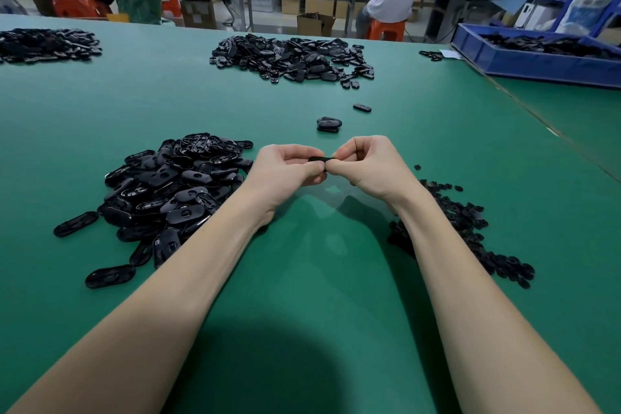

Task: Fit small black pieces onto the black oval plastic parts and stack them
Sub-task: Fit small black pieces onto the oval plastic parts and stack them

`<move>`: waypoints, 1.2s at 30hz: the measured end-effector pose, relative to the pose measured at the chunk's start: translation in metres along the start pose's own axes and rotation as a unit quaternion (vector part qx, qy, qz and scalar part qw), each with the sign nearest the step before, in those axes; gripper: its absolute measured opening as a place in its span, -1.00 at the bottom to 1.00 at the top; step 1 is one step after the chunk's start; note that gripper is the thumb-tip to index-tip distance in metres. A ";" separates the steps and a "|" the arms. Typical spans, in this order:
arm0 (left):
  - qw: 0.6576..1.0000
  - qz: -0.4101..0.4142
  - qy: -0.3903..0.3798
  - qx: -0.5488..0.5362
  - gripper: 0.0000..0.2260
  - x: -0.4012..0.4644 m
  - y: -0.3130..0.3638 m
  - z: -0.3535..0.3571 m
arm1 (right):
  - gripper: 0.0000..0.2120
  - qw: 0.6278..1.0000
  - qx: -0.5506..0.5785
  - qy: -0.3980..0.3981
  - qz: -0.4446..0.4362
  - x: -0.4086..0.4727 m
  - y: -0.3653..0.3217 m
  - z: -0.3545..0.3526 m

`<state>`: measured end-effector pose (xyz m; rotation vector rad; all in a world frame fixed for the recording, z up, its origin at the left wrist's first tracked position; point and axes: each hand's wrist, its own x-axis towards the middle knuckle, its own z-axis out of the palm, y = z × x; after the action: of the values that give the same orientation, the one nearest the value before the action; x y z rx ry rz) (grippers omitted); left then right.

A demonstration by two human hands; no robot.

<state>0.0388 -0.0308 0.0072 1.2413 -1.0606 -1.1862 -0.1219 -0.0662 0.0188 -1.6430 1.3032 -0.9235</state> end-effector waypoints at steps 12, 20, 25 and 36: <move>0.885 0.238 0.036 0.398 -0.87 0.027 0.002 -0.011 | -0.91 0.998 0.037 0.005 0.054 0.005 0.004 -0.018; 0.869 0.143 0.083 0.466 -0.83 0.110 0.016 0.024 | -0.92 0.997 -0.043 -0.010 0.062 0.003 0.012 -0.034; 0.851 0.106 0.091 0.506 -0.82 0.140 0.009 0.029 | -0.92 0.998 -0.025 -0.025 0.056 0.003 0.014 -0.033; 0.934 0.111 0.068 0.334 -0.79 0.081 0.011 -0.003 | -0.91 0.991 -0.084 -0.086 0.054 0.004 0.007 -0.026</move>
<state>0.0516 -0.1112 0.0149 1.6322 -1.5197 -0.5574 -0.1471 -0.0747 0.0227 -1.7196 1.3660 -0.6067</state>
